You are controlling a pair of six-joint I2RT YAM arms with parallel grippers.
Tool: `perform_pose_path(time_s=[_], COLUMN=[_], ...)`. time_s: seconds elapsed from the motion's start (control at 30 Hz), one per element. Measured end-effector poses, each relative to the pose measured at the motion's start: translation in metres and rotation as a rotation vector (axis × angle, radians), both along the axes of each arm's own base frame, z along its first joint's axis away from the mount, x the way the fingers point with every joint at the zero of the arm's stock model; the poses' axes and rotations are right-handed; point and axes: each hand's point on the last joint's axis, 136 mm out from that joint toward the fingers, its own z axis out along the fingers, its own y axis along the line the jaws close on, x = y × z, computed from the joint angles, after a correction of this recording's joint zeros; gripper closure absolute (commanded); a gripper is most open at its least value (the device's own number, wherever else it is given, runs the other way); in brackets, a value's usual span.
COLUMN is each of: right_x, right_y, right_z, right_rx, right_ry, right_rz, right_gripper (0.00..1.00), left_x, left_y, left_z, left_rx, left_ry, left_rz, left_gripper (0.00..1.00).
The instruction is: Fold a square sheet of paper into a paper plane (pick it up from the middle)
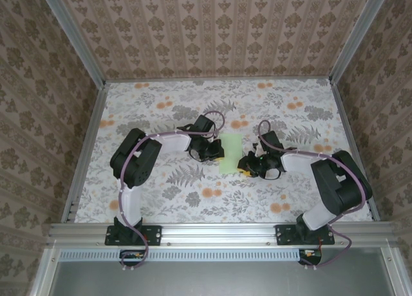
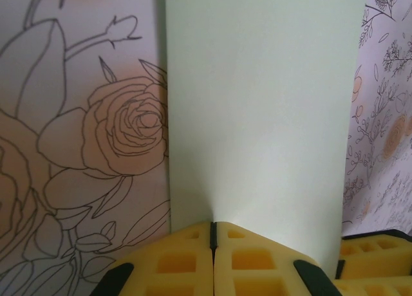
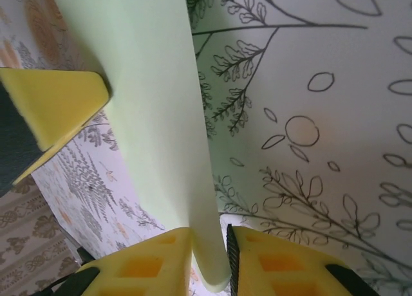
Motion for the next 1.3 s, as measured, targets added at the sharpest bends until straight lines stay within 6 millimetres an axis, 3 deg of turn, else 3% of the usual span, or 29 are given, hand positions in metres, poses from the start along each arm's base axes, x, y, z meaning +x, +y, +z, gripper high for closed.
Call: perform_pose_path(time_s=[0.23,0.5,0.83,0.97,1.2,1.3], right_x=[0.005,0.005,0.009,0.007,-0.010,-0.013], right_y=[0.000,-0.002,-0.004,-0.005,-0.013,-0.014], right_z=[0.019,0.015,0.006,0.005,0.010,0.012], right_rx=[0.021,0.016,0.010,0.003,-0.017,-0.020], right_ry=[-0.050,-0.036,-0.021,-0.012,0.004,0.009], right_rz=[-0.034,-0.054,-0.090,-0.092,-0.091,-0.090], right_gripper=[0.75,0.75,0.98,1.00,0.99,0.99], left_x=[0.000,0.000,-0.002,-0.001,0.020,0.023], left_y=[0.000,0.000,0.000,-0.003,-0.015,-0.014], left_z=[0.000,0.000,0.003,0.010,0.033,0.029], left_rx=[0.000,0.000,-0.007,-0.016,-0.026,-0.008], left_ry=[0.000,0.000,-0.021,-0.054,-0.130,-0.137], left_rz=[0.000,0.000,-0.006,-0.026,-0.029,-0.023], left_gripper=[0.93,0.92,0.92,0.92,0.94,0.95])
